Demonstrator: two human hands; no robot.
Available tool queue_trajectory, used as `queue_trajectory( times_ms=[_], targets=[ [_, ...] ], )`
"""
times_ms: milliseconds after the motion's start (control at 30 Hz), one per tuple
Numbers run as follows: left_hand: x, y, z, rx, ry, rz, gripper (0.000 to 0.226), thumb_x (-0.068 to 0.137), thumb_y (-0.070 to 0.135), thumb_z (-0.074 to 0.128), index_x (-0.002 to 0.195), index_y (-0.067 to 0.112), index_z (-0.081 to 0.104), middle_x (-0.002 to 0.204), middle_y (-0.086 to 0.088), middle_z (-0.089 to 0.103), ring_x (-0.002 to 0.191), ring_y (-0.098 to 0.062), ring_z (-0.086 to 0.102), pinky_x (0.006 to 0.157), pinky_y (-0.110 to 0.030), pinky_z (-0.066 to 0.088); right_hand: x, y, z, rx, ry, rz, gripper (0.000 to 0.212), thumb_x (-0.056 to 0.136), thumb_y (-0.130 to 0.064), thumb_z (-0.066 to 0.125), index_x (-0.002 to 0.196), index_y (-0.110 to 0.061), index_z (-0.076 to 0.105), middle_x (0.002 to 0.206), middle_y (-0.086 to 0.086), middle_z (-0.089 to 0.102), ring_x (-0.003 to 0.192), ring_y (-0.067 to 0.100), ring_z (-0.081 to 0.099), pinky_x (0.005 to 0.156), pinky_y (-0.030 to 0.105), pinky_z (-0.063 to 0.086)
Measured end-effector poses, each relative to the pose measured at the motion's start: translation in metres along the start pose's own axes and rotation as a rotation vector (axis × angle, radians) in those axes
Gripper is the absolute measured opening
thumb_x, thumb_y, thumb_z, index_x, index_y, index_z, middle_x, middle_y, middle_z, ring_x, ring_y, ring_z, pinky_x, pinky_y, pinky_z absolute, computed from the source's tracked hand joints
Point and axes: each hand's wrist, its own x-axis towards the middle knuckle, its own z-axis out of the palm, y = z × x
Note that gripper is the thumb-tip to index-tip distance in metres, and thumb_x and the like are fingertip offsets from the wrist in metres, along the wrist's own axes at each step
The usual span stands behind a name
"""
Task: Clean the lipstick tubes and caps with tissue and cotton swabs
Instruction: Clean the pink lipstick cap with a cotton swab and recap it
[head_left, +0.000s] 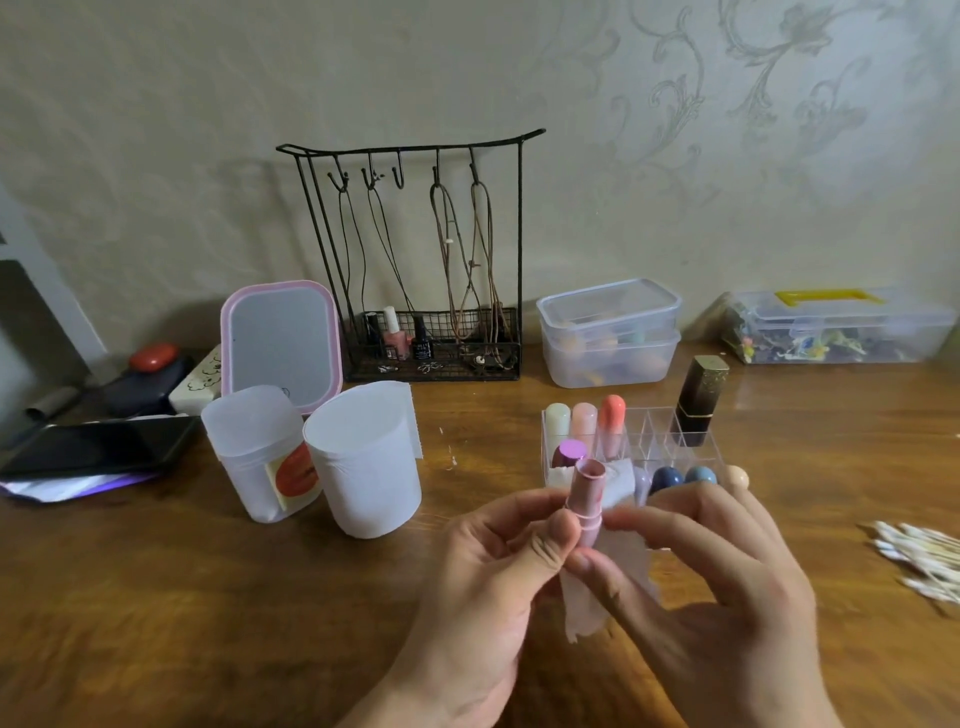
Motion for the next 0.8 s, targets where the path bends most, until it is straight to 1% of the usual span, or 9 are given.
queue_trajectory(
  times_ms=[133,300,367,433,500,533,600,667,800],
  targets=[
    [-0.001,0.002,0.001,0.065,-0.005,0.036,0.060,0.059,0.044,0.086,0.104,0.005,0.073,0.091,-0.028,0.068,0.084,-0.028,0.067,0.072,-0.035,0.053,-0.002,-0.004,0.001,0.046,-0.055,0.111,0.031,0.070,-0.063,0.065,0.088,-0.040,0.076,0.077,-0.018,0.058,0.075,0.015,0.055,0.052,0.035,0.047],
    [-0.004,0.005,0.006,0.286,-0.008,0.161,0.037,0.078,0.052,0.068,0.103,0.026,0.075,0.102,-0.004,0.074,0.101,-0.022,0.068,0.078,-0.031,0.054,0.000,0.000,0.002,0.269,-0.107,0.273,0.034,0.060,-0.069,0.068,0.086,-0.048,0.076,0.079,-0.009,0.061,0.081,0.012,0.056,0.061,0.018,0.041],
    [-0.005,0.005,0.007,0.205,-0.077,0.113,0.027,0.087,0.034,0.064,0.112,0.025,0.071,0.114,-0.006,0.070,0.110,-0.026,0.064,0.084,-0.036,0.053,0.004,0.002,0.000,0.428,-0.100,0.331,0.040,0.053,-0.073,0.072,0.083,-0.046,0.076,0.081,-0.004,0.060,0.077,0.013,0.056,0.061,0.017,0.041],
    [-0.005,0.005,0.005,0.073,-0.123,0.052,0.046,0.079,0.004,0.056,0.122,0.018,0.065,0.122,-0.013,0.066,0.115,-0.034,0.060,0.088,-0.042,0.052,0.009,0.007,-0.005,0.547,-0.043,0.372,0.053,0.048,-0.074,0.076,0.082,-0.034,0.078,0.085,-0.001,0.061,0.074,0.014,0.054,0.058,0.022,0.042],
    [-0.003,0.006,0.002,0.090,-0.066,0.080,0.060,0.073,-0.012,0.051,0.125,0.016,0.061,0.120,-0.013,0.067,0.113,-0.034,0.062,0.087,-0.042,0.054,0.014,0.010,-0.012,0.637,0.012,0.407,0.048,0.053,-0.057,0.080,0.085,-0.021,0.076,0.086,0.011,0.063,0.068,0.014,0.049,0.053,0.015,0.041],
    [-0.002,0.007,0.001,0.139,-0.014,0.117,0.061,0.073,-0.014,0.057,0.126,0.016,0.059,0.118,-0.009,0.069,0.113,-0.029,0.063,0.086,-0.038,0.054,0.016,0.010,-0.016,0.669,0.025,0.423,0.041,0.057,-0.048,0.079,0.086,-0.019,0.075,0.083,0.017,0.063,0.064,0.013,0.047,0.051,0.012,0.039],
    [0.000,0.012,0.002,0.233,0.089,0.182,0.065,0.068,-0.011,0.074,0.124,0.018,0.058,0.113,0.002,0.071,0.111,-0.013,0.064,0.084,-0.027,0.054,0.018,0.012,-0.020,0.712,0.062,0.444,0.031,0.061,-0.037,0.078,0.086,-0.019,0.074,0.077,0.021,0.063,0.058,0.008,0.048,0.047,0.011,0.039],
    [-0.001,0.015,0.004,0.333,0.163,0.241,0.058,0.067,-0.005,0.074,0.118,0.020,0.062,0.103,0.014,0.073,0.102,-0.002,0.066,0.078,-0.016,0.053,0.016,0.013,-0.021,0.731,0.052,0.434,0.030,0.062,-0.034,0.078,0.085,-0.017,0.072,0.075,0.015,0.069,0.057,0.008,0.054,0.048,0.012,0.043],
    [-0.005,0.021,0.008,0.549,0.185,0.378,0.027,0.071,0.021,0.071,0.099,0.022,0.071,0.089,0.018,0.074,0.087,0.002,0.068,0.066,-0.008,0.050,0.016,0.009,-0.019,0.770,0.028,0.436,0.018,0.068,-0.019,0.072,0.085,-0.023,0.072,0.074,0.011,0.073,0.053,0.007,0.058,0.047,0.011,0.044]
  ],
)
